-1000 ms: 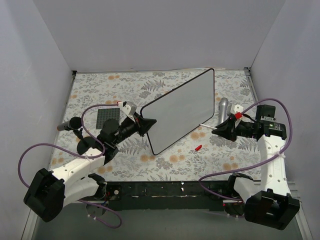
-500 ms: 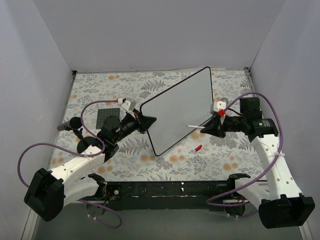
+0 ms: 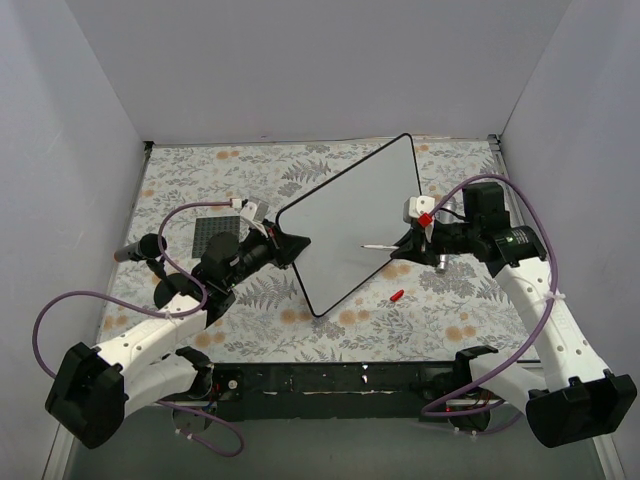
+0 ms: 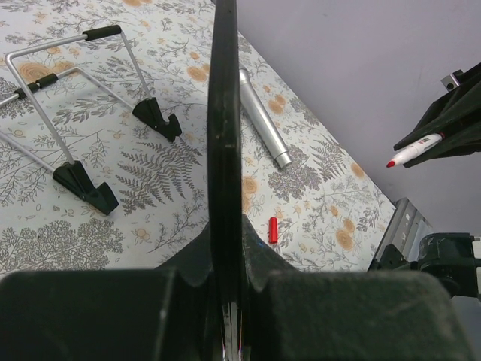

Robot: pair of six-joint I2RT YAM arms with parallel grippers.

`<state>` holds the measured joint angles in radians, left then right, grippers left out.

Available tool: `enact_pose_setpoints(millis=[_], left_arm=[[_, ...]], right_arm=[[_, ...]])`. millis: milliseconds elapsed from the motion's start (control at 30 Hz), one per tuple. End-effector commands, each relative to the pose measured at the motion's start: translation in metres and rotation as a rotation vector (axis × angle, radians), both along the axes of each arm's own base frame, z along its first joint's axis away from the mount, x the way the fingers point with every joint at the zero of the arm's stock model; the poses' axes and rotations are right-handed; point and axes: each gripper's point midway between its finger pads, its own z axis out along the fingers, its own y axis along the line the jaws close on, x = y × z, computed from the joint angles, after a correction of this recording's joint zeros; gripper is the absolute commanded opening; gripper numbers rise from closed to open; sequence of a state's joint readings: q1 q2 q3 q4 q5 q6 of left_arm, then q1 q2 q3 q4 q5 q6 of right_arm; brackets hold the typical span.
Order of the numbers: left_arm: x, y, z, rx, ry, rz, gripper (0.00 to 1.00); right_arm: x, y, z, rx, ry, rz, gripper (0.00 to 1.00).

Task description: Write a sentence on the whiteboard

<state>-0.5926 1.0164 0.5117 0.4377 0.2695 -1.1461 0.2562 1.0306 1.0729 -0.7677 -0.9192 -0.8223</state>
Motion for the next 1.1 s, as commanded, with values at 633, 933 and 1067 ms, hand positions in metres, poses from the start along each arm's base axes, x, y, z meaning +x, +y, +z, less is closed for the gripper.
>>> enact_pose_setpoints(millis=[633,933,1067], left_arm=[[-0.007,0.003,0.023,-0.093,0.055,0.014,0.0],[-0.011,0.004,0.022,-0.093,0.05,0.006,0.0],[-0.011,0.004,0.024,-0.083,0.041,0.0,0.0]], right_arm=[[0.001,0.011,-0.019,0.024,0.004,0.023,0.01],[-0.003,0.008,-0.019,0.06,-0.003,0.038,0.01],[-0.004,0.006,-0.022,0.069,-0.002,0.038,0.01]])
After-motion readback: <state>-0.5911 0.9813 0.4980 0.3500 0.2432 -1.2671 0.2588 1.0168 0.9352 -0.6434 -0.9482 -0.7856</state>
